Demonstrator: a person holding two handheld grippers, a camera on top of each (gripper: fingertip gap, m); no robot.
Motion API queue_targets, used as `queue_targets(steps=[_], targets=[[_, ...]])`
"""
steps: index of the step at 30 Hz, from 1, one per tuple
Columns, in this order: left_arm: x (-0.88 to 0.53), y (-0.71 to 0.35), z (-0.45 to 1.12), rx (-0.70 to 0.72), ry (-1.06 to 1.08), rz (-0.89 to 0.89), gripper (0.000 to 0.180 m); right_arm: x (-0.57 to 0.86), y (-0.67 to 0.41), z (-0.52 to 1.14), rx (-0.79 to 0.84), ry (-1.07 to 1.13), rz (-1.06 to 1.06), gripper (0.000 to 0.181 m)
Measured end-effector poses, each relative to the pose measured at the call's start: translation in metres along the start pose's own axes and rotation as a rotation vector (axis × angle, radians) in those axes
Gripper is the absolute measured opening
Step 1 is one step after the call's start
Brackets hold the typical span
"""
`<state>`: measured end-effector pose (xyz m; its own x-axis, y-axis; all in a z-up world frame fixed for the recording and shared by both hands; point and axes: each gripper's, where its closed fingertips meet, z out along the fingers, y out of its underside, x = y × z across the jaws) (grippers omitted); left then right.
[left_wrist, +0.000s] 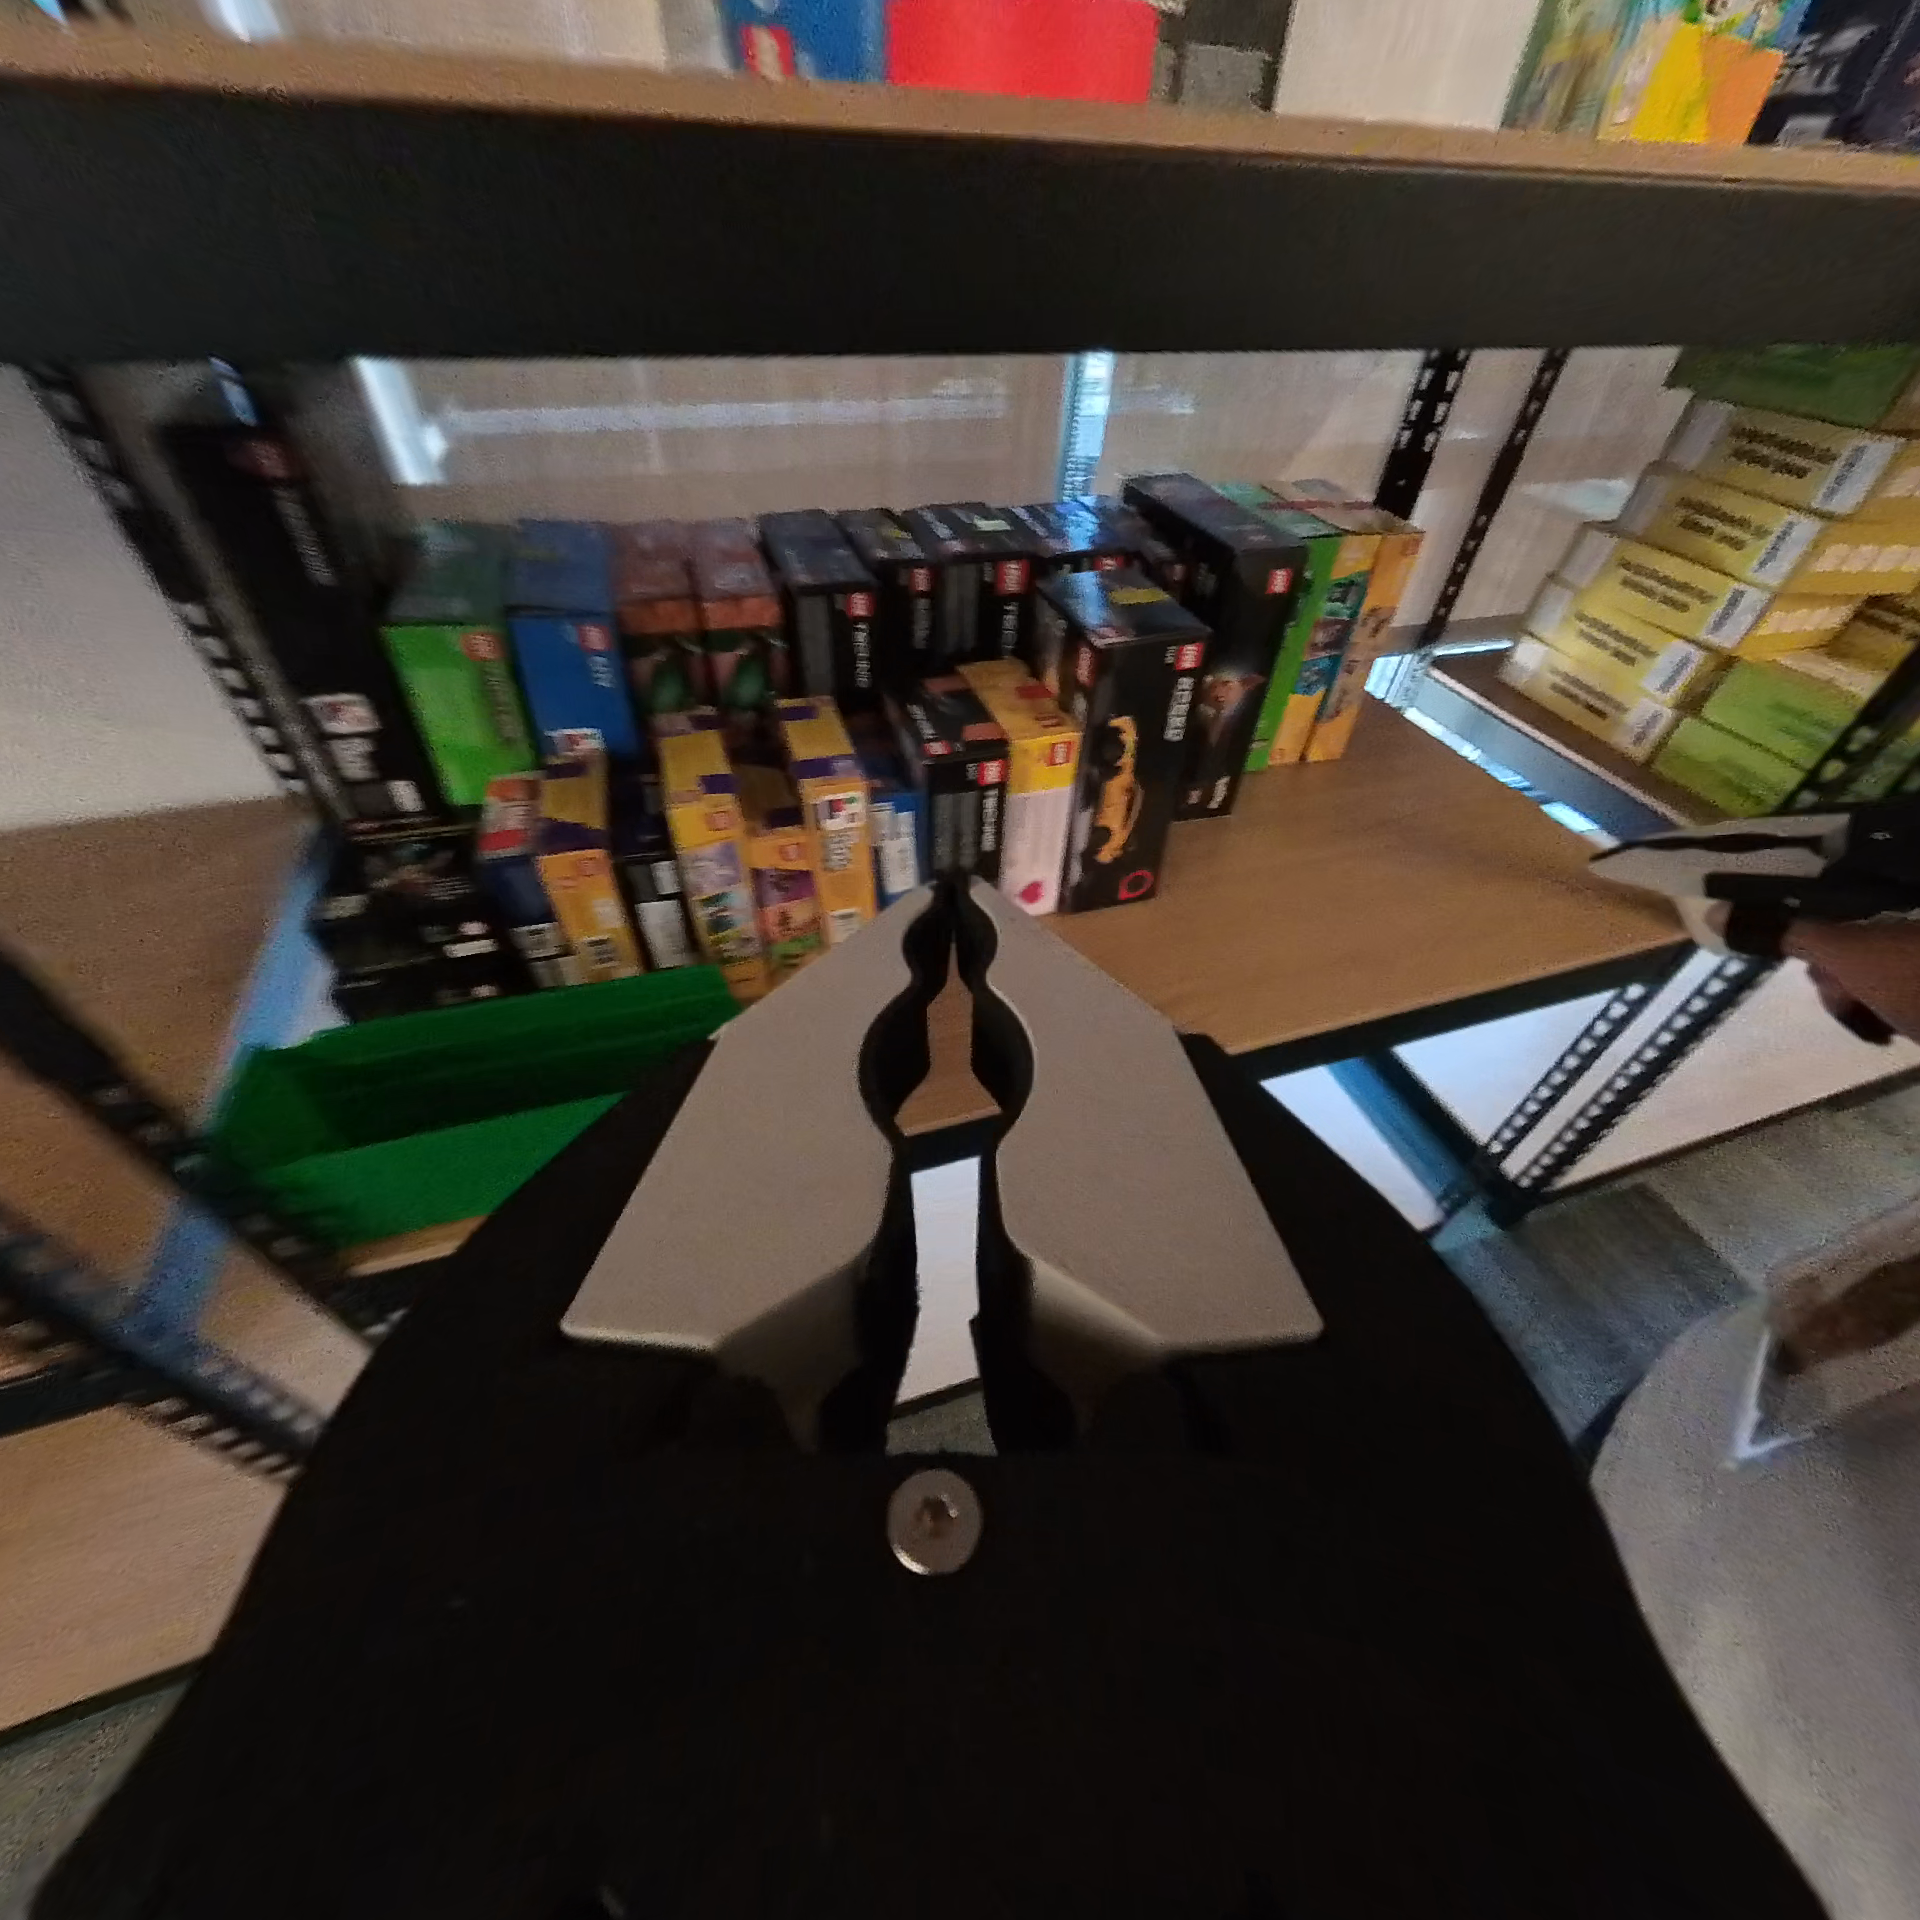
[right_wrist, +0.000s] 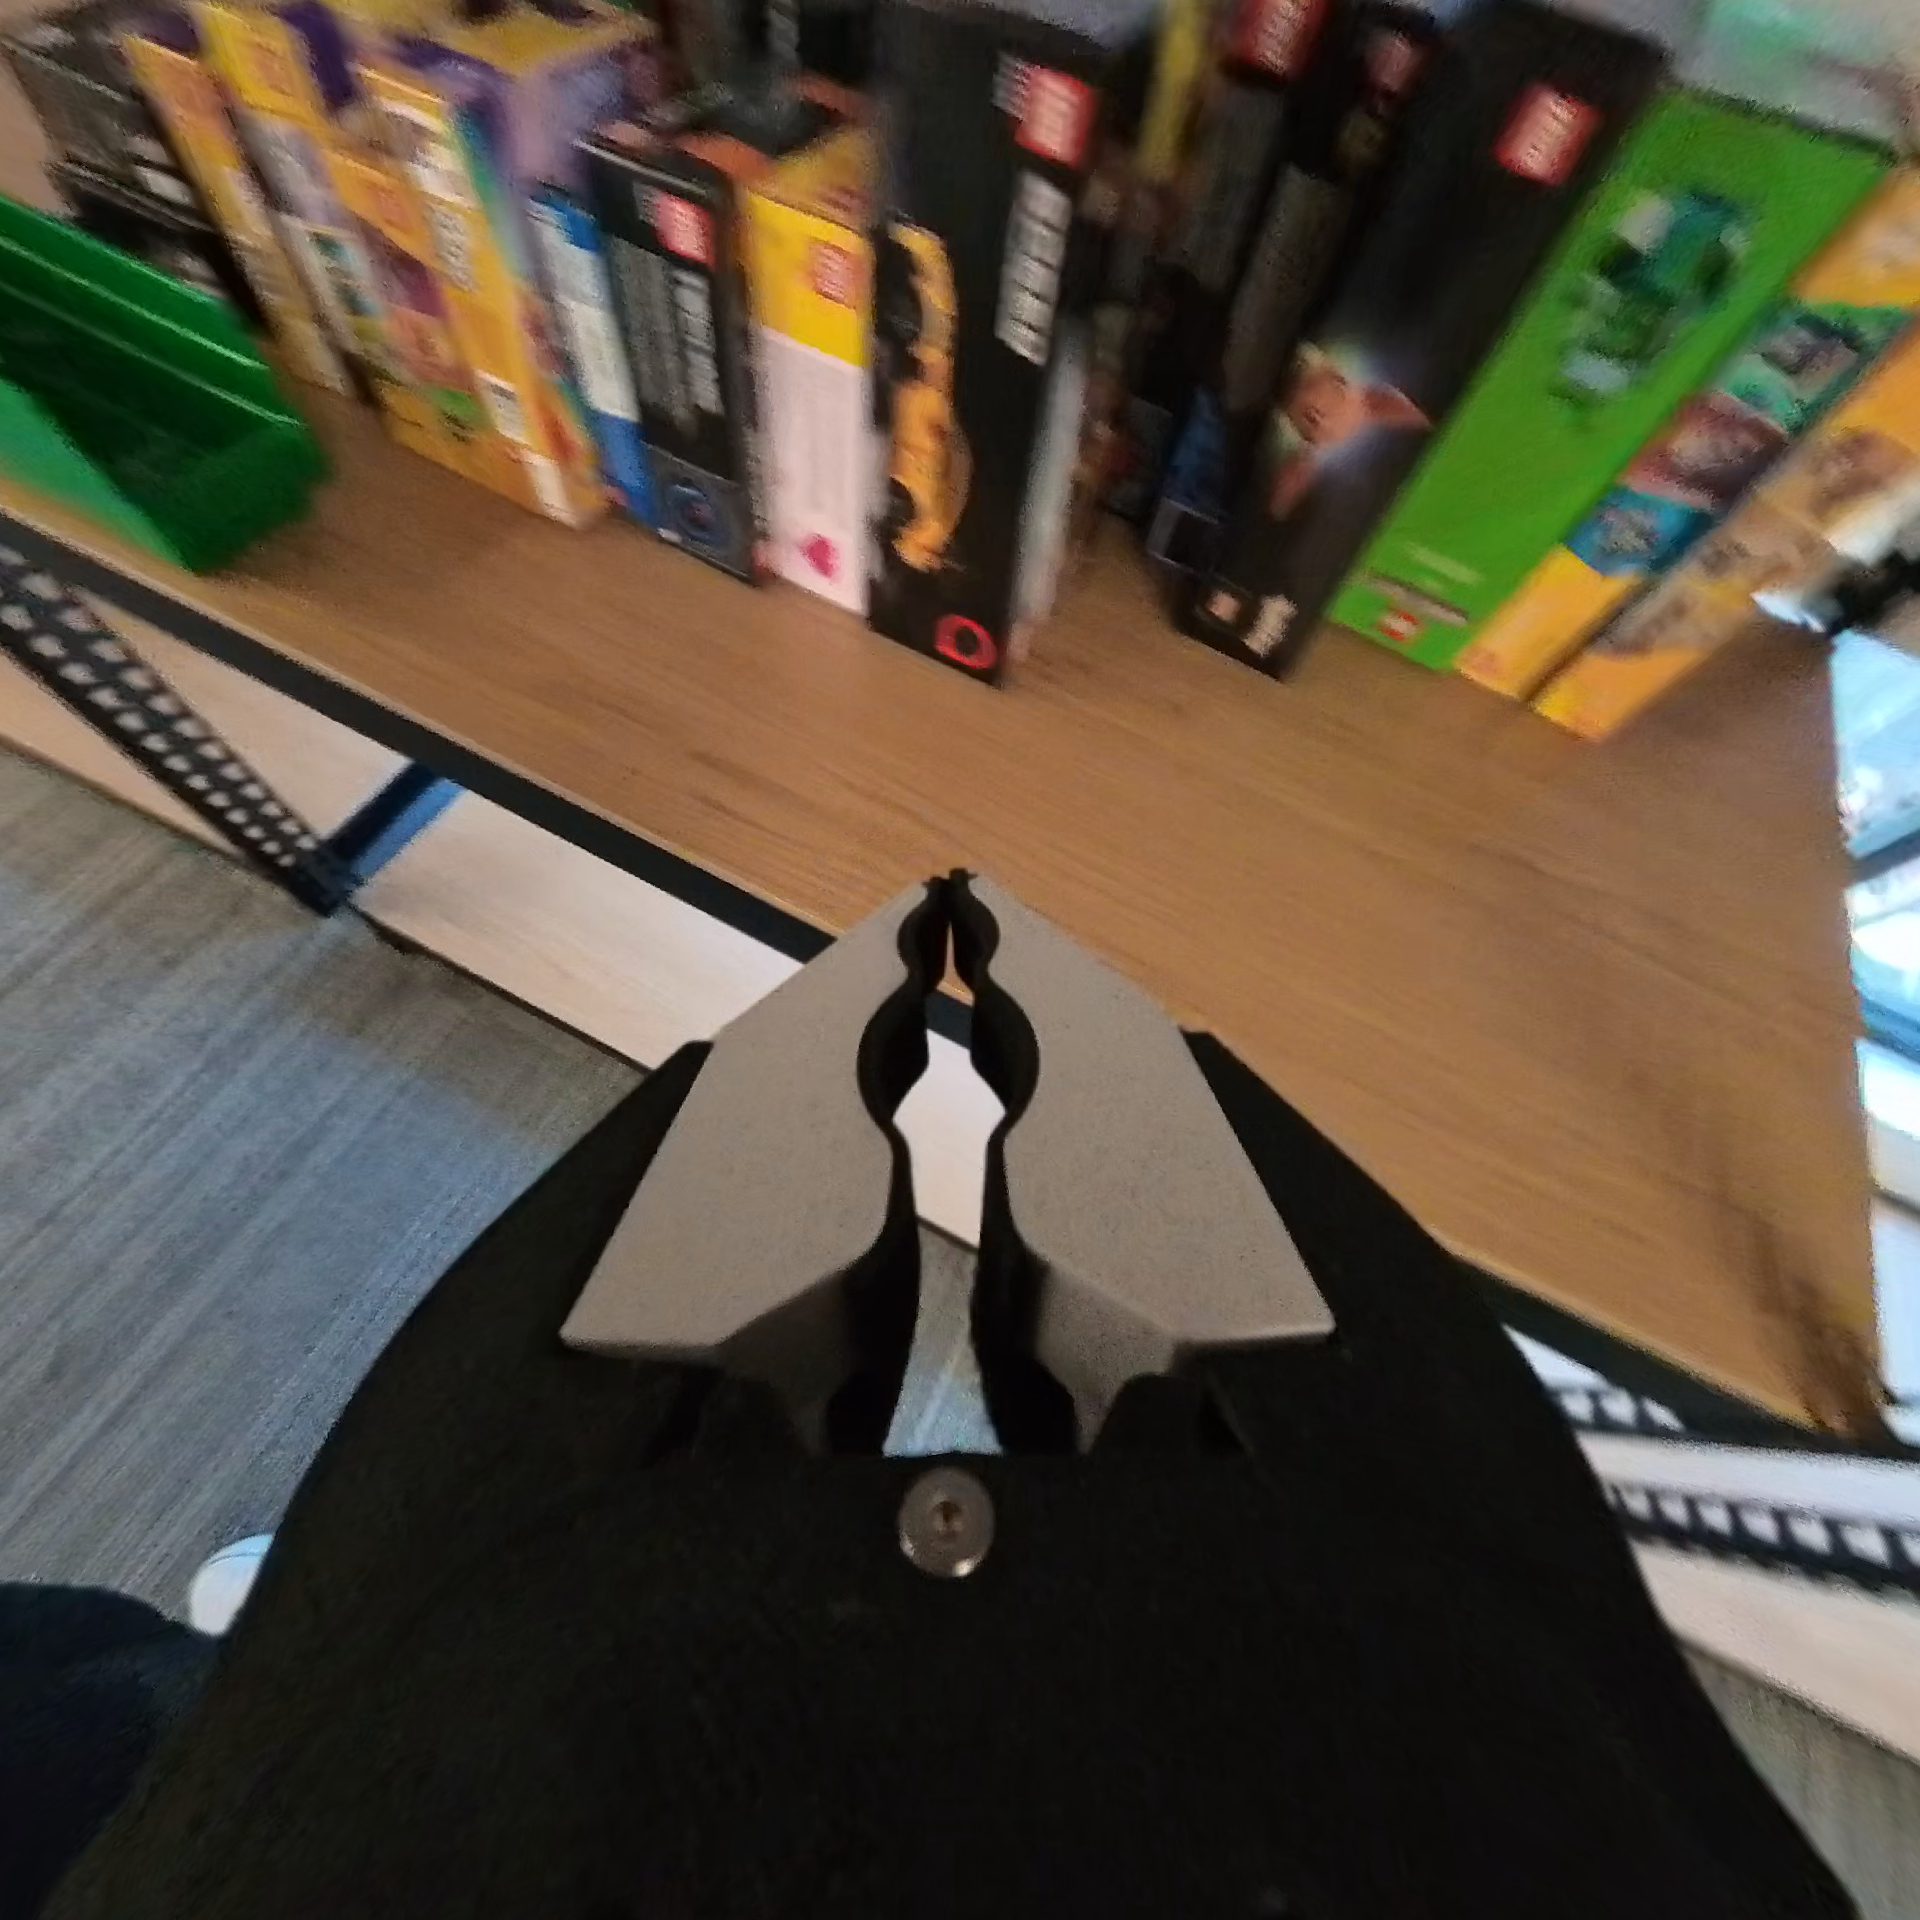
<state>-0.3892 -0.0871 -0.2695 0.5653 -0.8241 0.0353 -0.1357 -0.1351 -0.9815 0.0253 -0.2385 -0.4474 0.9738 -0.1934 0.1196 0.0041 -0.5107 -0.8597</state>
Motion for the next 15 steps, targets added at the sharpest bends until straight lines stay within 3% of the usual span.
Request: queue_targets(steps=[5,9,15], targets=[[0.060,0.008,0.082,0.024,0.052,-0.097,0.000,0.136,0.048,-0.023,-0.086,0.198,0.174,0.000],[0.074,0.041,0.125,-0.002,-0.008,-0.155,0.000,0.213,0.085,-0.044,-0.102,0.335,0.167,0.000],[0.055,0.129,0.138,-0.069,-0.206,-0.465,0.000,0.291,0.149,-0.090,-0.115,0.519,0.432,0.000]])
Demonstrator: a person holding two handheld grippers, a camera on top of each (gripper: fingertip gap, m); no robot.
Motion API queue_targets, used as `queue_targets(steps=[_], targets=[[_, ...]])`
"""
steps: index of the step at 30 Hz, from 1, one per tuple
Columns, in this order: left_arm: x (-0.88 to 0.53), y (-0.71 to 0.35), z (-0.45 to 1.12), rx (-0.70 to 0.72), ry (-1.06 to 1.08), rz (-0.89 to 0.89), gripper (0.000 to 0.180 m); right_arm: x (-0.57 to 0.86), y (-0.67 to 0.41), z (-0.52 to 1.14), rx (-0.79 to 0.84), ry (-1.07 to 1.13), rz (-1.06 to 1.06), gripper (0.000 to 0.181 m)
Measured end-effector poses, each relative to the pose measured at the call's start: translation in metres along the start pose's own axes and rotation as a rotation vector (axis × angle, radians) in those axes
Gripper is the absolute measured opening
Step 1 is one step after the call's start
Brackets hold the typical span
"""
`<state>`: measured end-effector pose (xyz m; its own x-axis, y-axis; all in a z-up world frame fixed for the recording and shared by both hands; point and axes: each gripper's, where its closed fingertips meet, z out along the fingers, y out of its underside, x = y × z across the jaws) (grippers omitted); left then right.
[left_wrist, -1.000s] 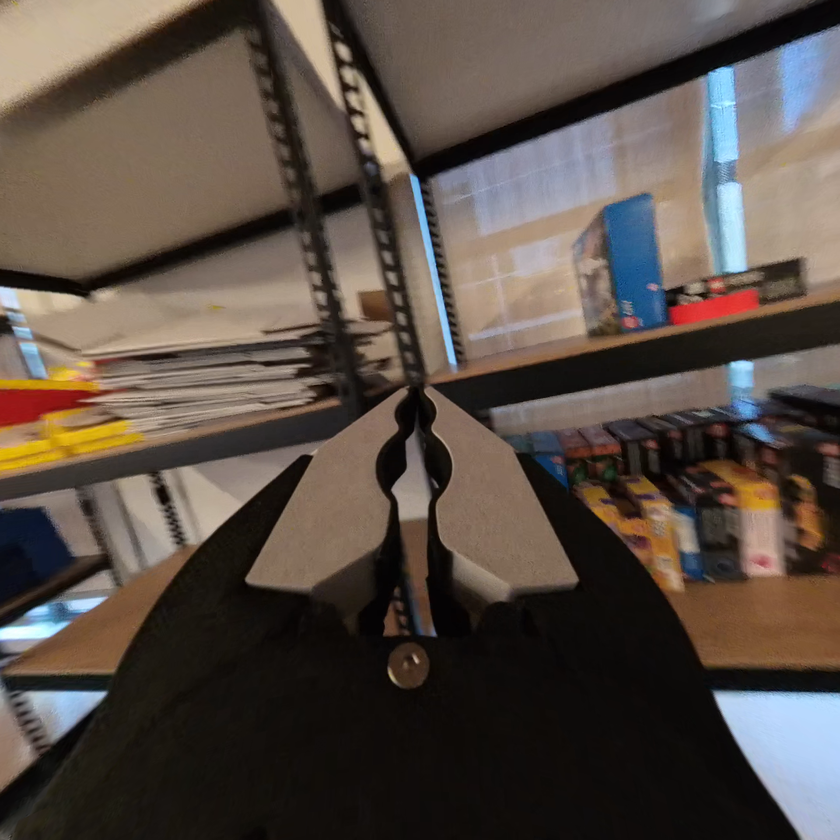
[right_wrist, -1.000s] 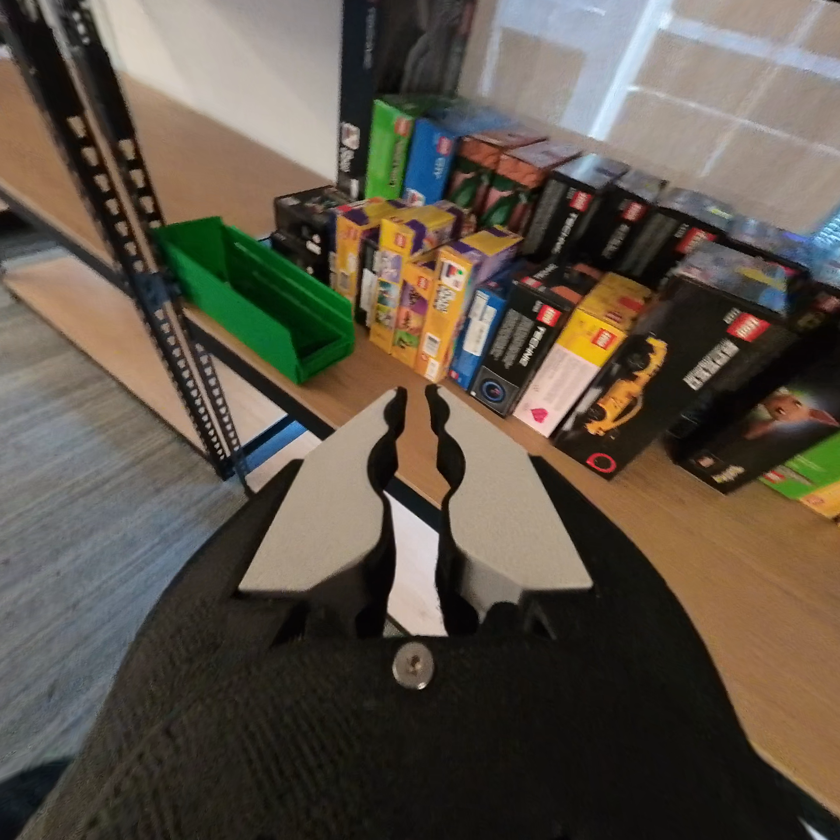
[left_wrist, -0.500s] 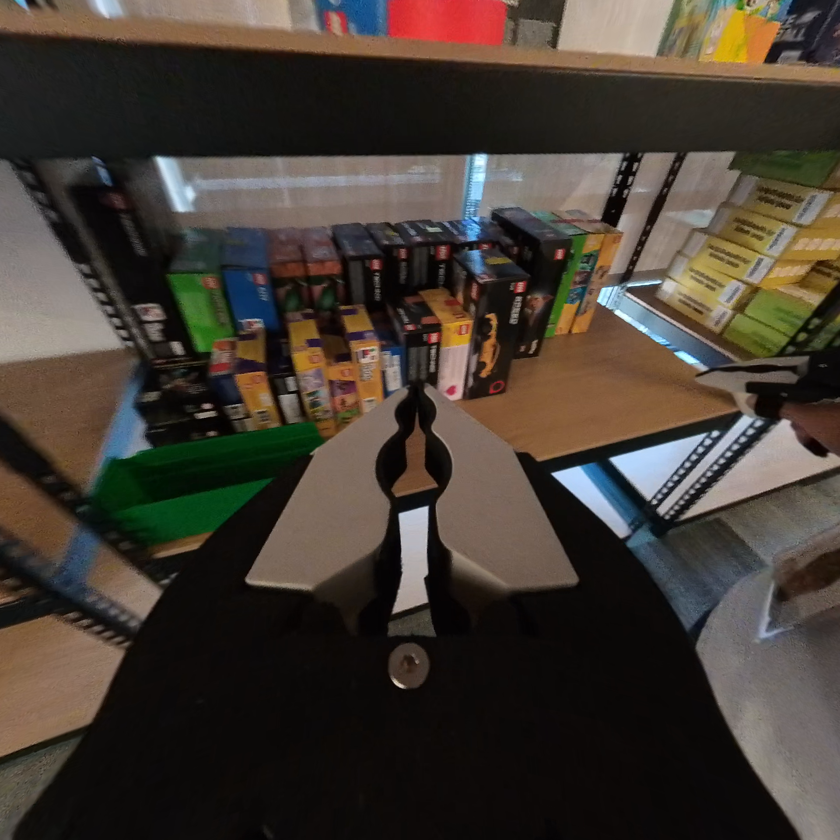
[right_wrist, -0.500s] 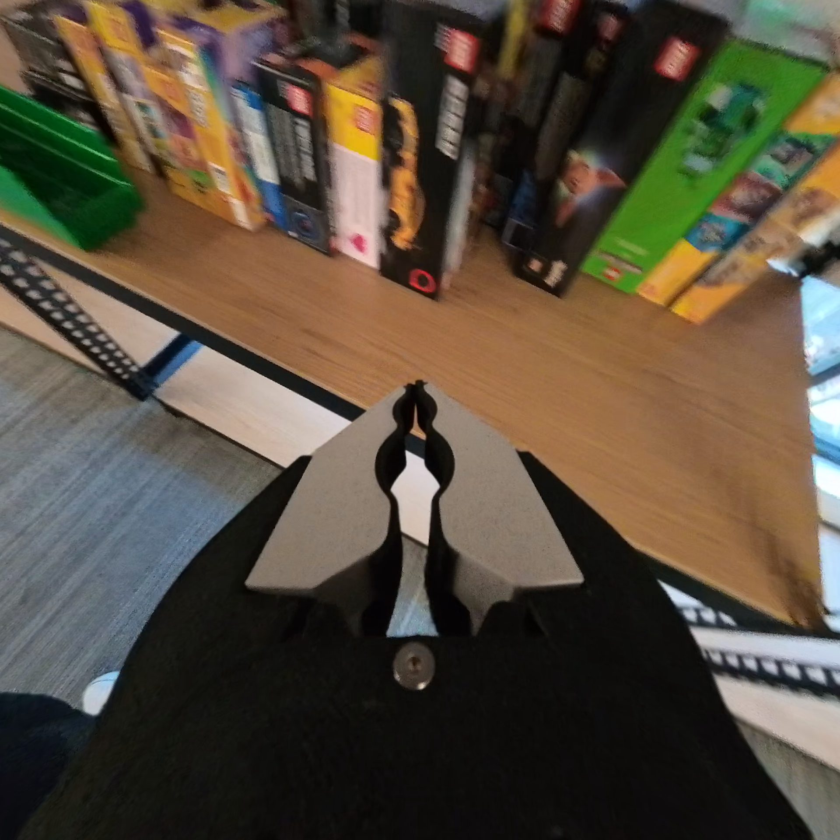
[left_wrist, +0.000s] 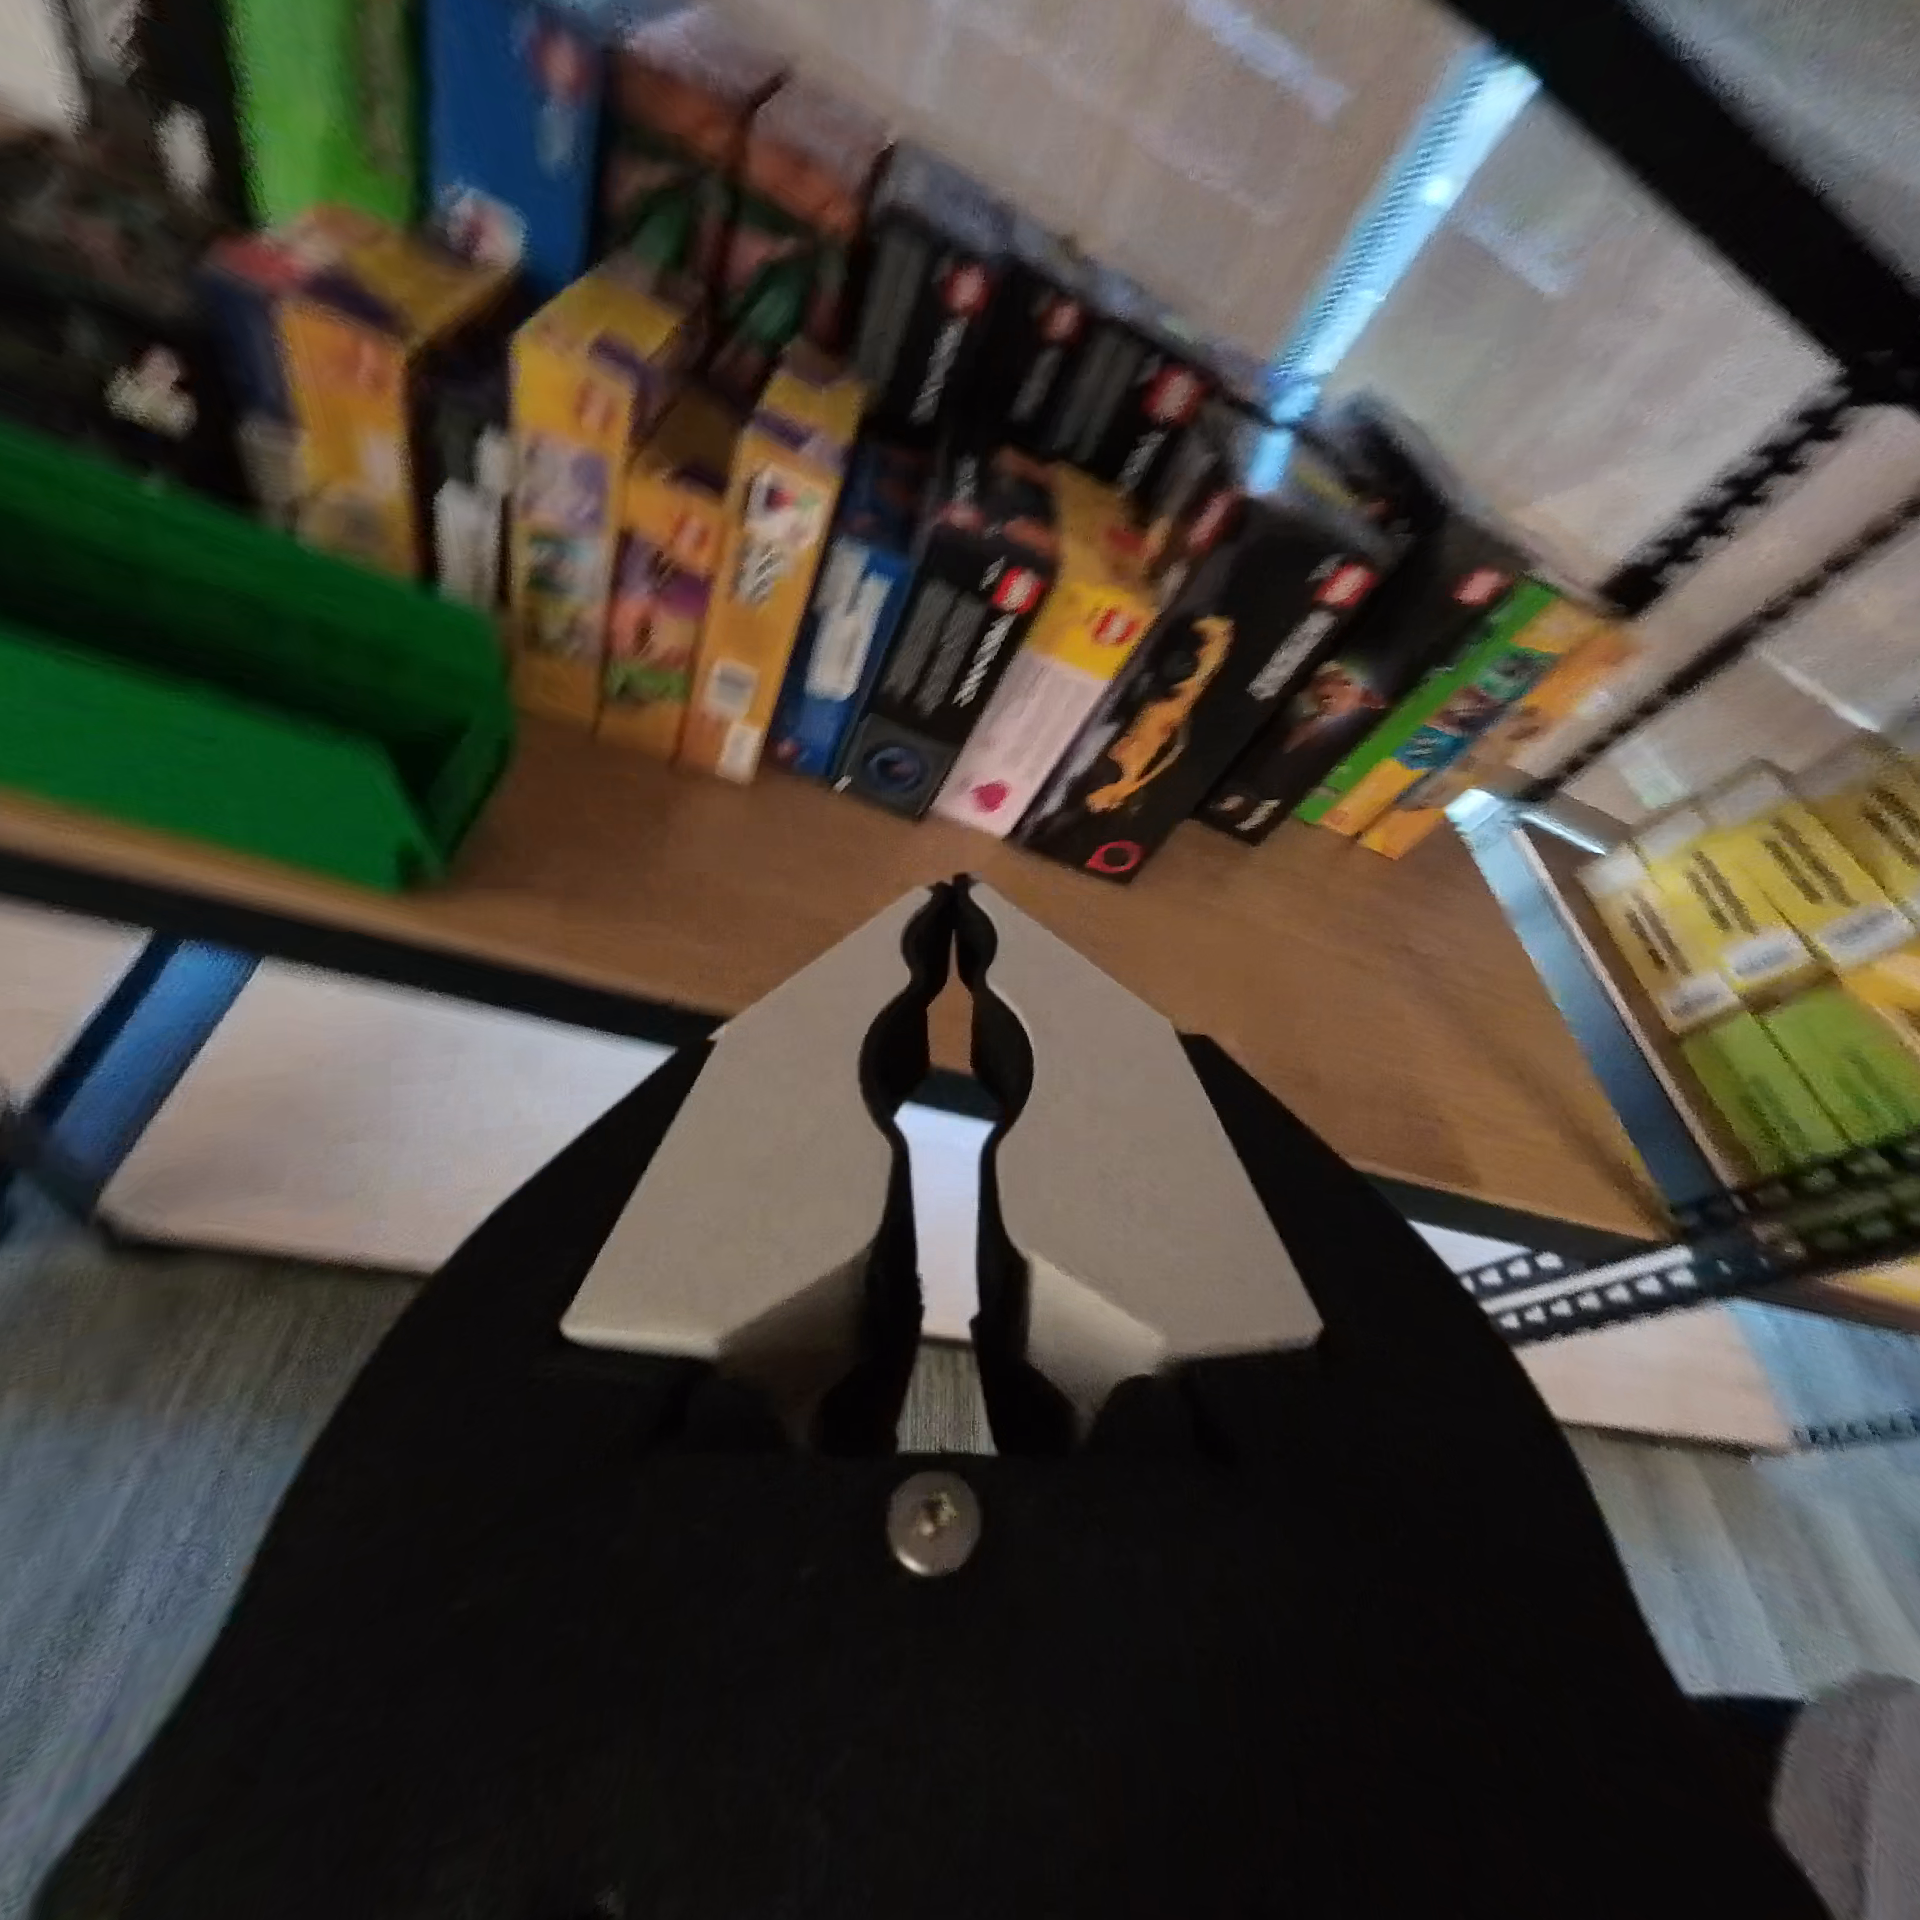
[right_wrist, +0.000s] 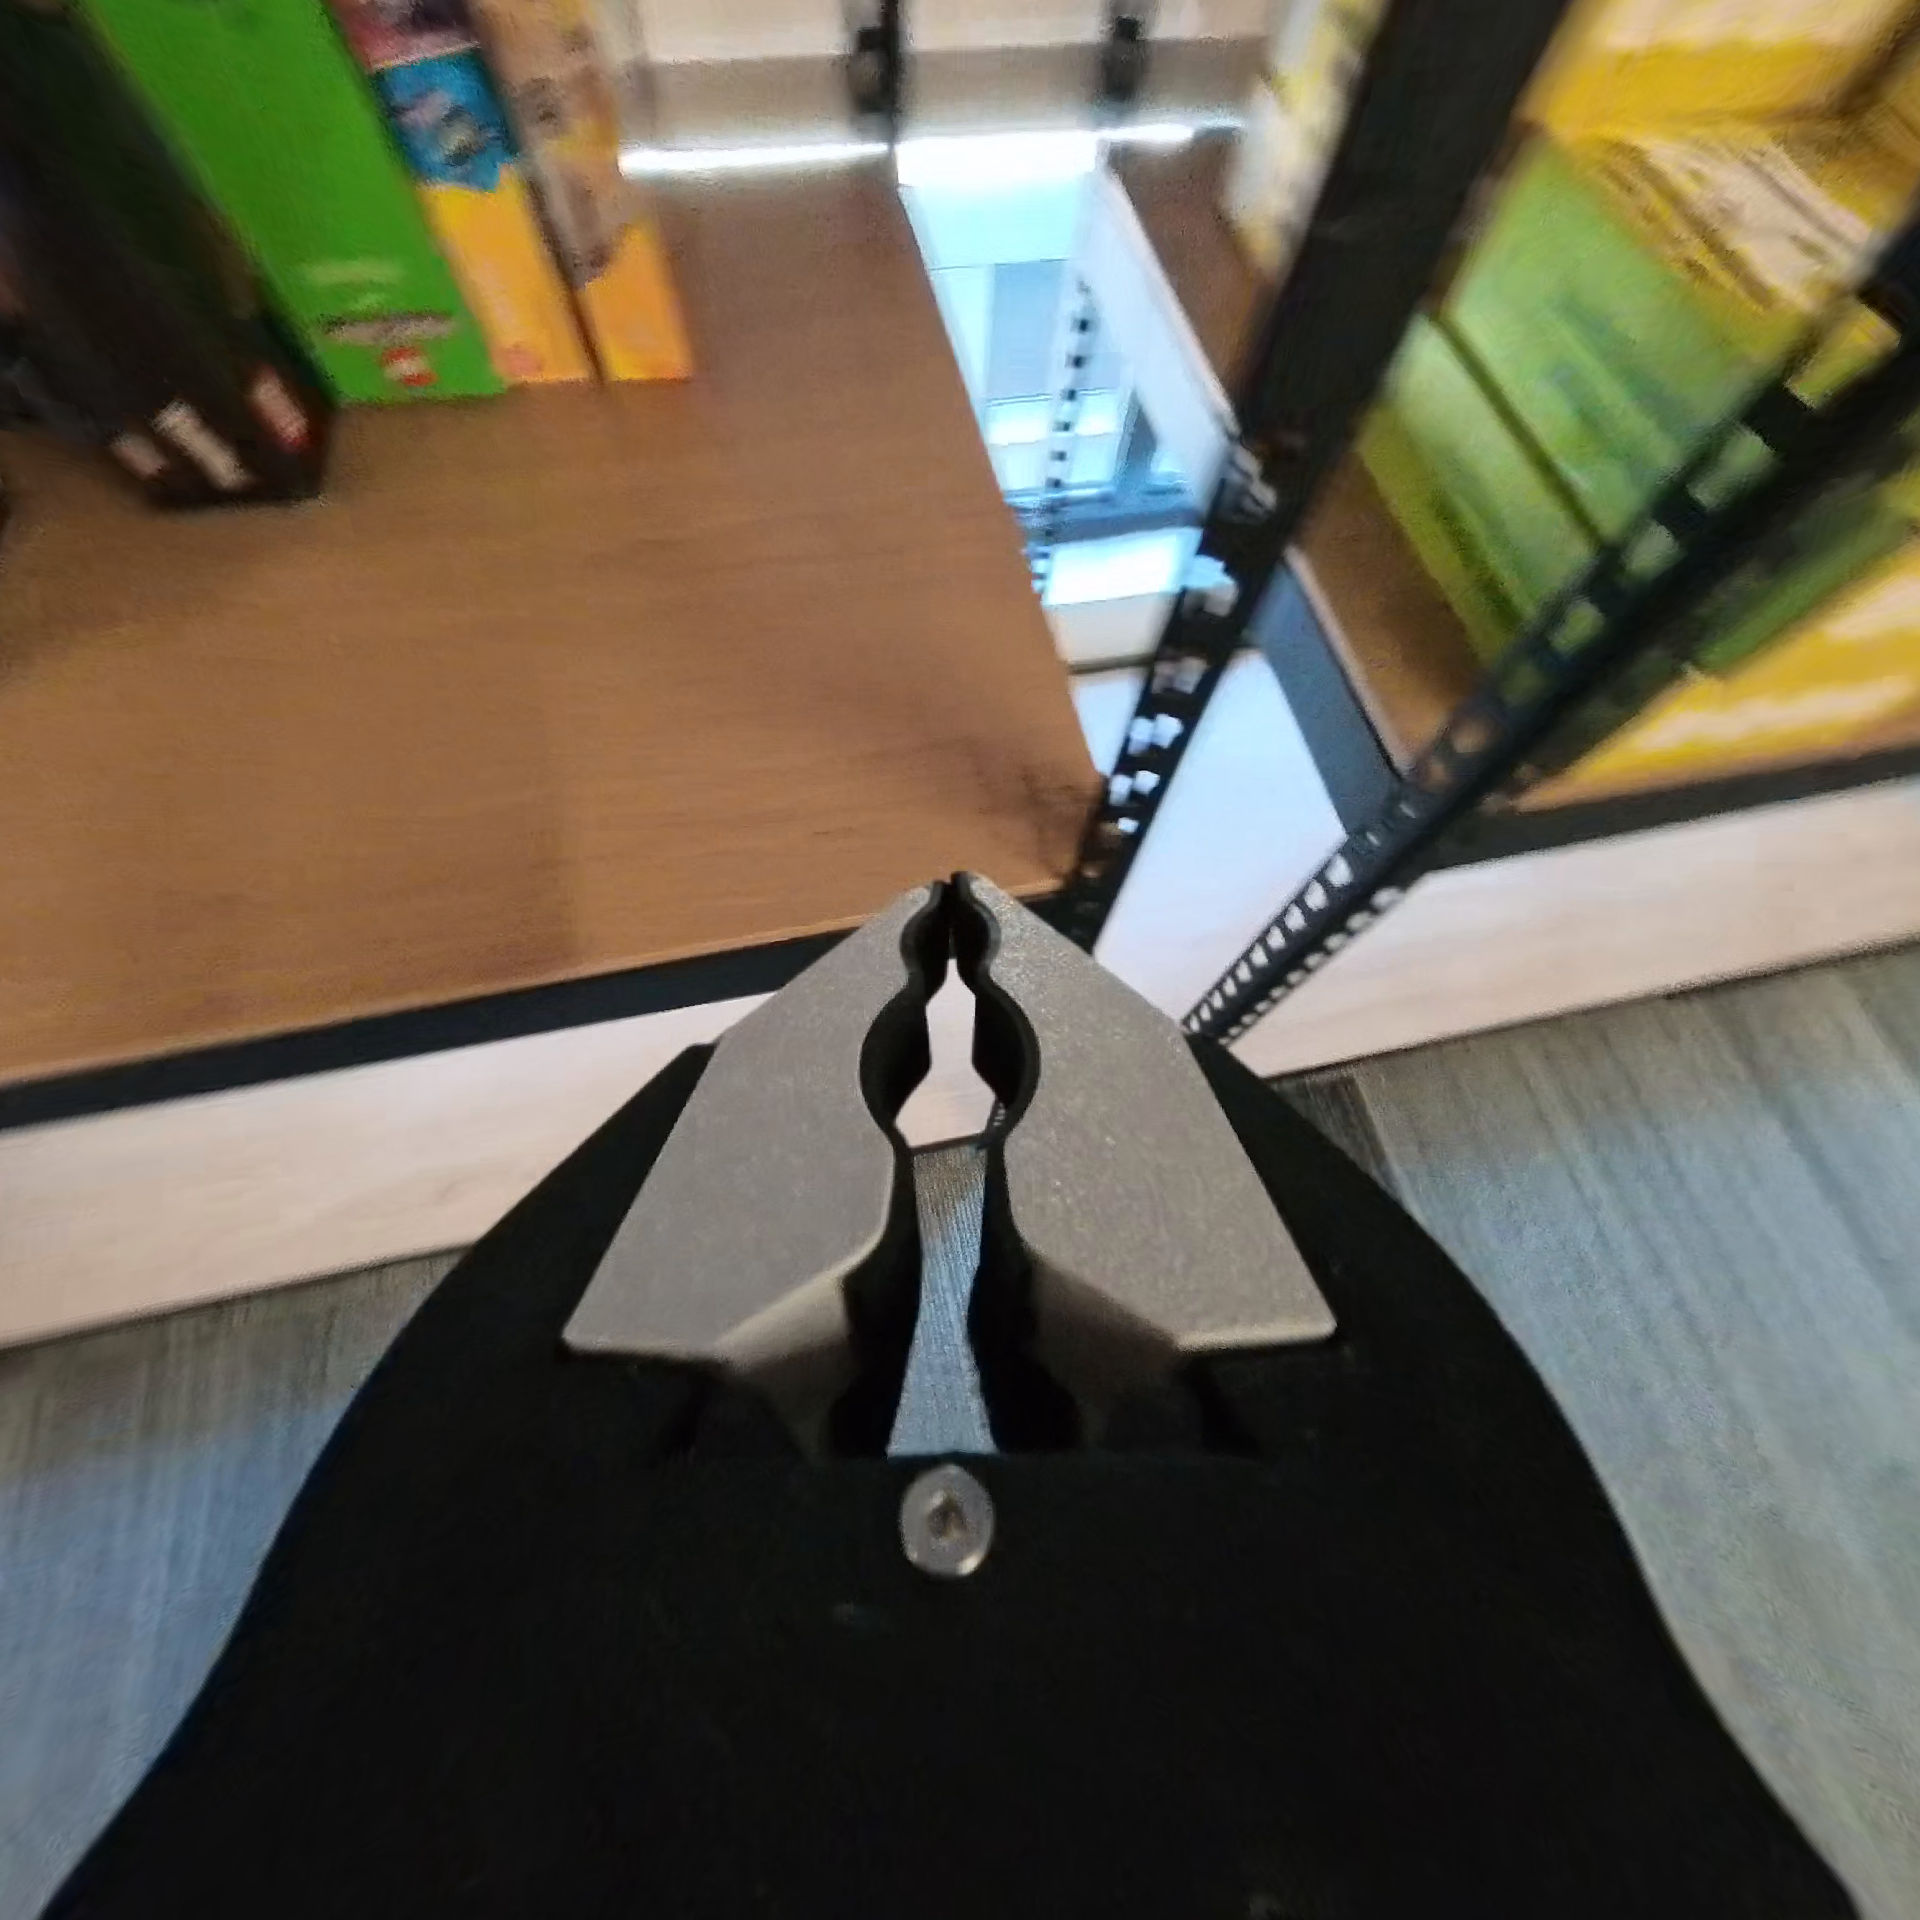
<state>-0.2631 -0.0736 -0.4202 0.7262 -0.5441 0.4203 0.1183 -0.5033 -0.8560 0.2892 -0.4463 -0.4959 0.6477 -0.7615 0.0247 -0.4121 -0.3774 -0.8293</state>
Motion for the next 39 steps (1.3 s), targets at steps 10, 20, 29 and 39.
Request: queue_targets(steps=[10,20,29,39], targets=[[-0.153,0.134,-0.132,-0.265,-0.622,-0.188,0.000,0.163,0.131,-0.054,-0.225,0.404,0.429,0.000],[-0.175,0.196,-0.257,-0.247,-0.960,-0.450,0.000,0.206,0.221,-0.123,-0.351,0.577,0.645,0.000],[-0.183,0.118,-0.198,-0.027,-0.874,-0.424,0.000,0.147,0.088,-0.038,-0.117,0.252,0.271,0.000],[-0.178,0.134,-0.196,-0.105,-0.868,-0.404,0.000,-0.076,-0.322,-0.203,0.891,-0.446,-0.272,0.015]])
